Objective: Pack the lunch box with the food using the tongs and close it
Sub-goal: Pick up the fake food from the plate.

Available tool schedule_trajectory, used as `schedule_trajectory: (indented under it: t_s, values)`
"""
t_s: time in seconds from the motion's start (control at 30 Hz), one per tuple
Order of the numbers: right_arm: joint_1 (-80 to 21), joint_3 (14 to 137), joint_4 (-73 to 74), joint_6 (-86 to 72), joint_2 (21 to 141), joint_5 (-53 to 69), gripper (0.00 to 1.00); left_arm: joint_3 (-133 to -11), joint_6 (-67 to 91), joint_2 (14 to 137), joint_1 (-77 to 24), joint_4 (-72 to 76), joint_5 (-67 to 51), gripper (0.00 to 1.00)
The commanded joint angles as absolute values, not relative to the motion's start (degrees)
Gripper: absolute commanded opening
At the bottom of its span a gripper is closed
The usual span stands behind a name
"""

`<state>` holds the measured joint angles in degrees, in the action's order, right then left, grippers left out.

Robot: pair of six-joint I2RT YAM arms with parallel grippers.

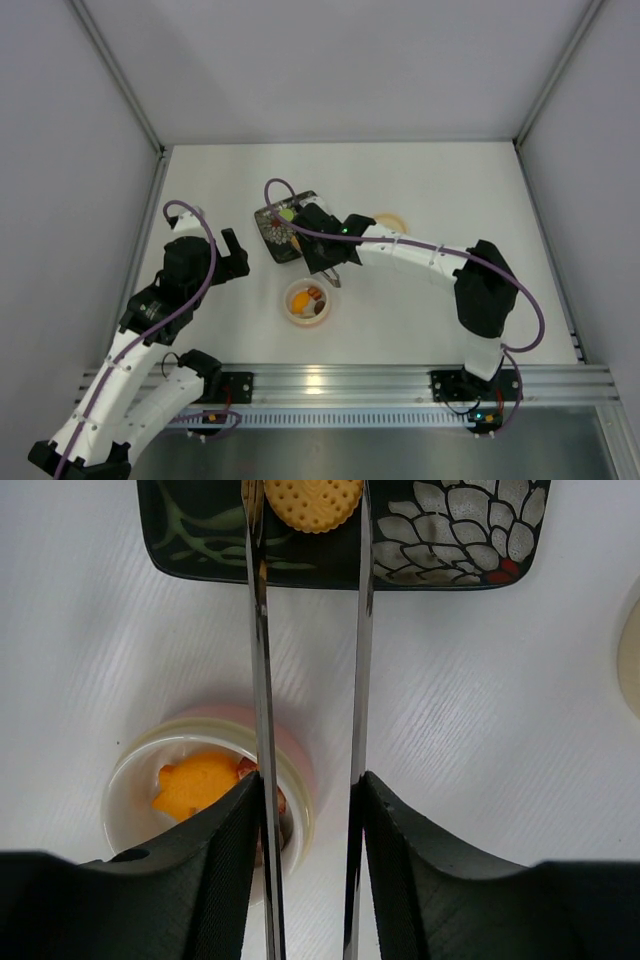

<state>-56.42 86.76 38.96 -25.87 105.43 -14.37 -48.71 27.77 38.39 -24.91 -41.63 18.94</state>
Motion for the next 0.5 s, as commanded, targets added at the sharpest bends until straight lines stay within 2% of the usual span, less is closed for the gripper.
schedule_trajectory:
  t_s: [0.0,0.07,0.2,0.47]
  values:
    - [-55.63,88.95,36.56,-25.49,104.59,-13.62,0.39,-48.43,28.04,38.23,-25.22,-41.31,19.51,0.99]
    - [-55.63,88.86,36.74,-25.31,103.72,-13.80,0.34,-48.43,28.04,38.23,-25.22,-41.31,19.51,0.99]
    - [-55.63,89.30,37.88,-25.31,102.22,-15.20,0.32,-48.43,28.04,38.23,-25.22,-41.31,19.51,0.99]
    - [-55.11,90.18,39.37,-25.14,98.01,-17.93,0.32,-48.43,28.04,38.32,-25.22,-41.31,19.42,0.99]
